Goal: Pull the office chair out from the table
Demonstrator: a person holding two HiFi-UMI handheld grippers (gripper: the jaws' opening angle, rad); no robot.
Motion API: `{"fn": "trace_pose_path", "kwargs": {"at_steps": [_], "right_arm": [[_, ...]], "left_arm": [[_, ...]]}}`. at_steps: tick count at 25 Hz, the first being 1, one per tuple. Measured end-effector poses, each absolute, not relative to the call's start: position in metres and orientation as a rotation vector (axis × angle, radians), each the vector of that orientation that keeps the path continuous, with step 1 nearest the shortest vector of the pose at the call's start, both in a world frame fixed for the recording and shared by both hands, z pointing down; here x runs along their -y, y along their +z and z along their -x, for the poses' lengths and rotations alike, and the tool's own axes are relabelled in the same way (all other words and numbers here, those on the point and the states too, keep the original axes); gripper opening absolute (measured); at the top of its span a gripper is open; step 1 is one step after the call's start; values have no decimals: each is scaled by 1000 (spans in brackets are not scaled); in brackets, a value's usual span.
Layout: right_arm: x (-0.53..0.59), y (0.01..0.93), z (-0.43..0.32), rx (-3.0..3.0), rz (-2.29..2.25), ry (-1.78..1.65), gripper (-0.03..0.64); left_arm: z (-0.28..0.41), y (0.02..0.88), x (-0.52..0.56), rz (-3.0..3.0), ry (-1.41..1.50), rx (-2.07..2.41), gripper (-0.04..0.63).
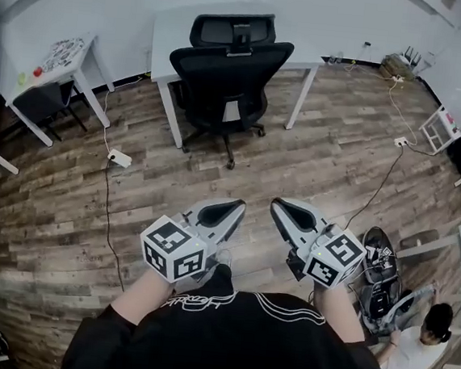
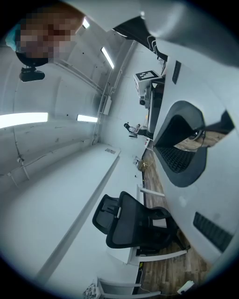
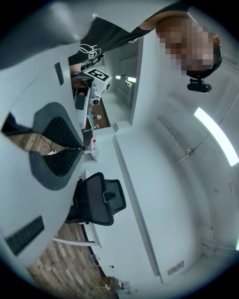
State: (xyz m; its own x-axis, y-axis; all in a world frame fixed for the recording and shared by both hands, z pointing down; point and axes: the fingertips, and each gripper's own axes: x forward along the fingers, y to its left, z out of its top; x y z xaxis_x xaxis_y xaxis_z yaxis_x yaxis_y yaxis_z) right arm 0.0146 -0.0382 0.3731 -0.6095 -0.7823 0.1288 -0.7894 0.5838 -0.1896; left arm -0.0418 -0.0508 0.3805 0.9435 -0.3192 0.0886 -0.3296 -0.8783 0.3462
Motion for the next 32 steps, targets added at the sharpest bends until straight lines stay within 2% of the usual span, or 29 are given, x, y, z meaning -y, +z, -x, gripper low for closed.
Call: {"fn": "trace_pose_path", "kwargs": {"at_steps": [11,21,32], "right_arm": [[228,387,-13,2643,-1341,349,41],[292,355,-49,2670,-1386,259,41],[397,342,-101,2735,-1267,145,41]], "left_arm": [[56,400,256,-2642,24,577,6],[45,367,318,-2754,9,633,8],[43,359,416,-2787,68,952,9]]}}
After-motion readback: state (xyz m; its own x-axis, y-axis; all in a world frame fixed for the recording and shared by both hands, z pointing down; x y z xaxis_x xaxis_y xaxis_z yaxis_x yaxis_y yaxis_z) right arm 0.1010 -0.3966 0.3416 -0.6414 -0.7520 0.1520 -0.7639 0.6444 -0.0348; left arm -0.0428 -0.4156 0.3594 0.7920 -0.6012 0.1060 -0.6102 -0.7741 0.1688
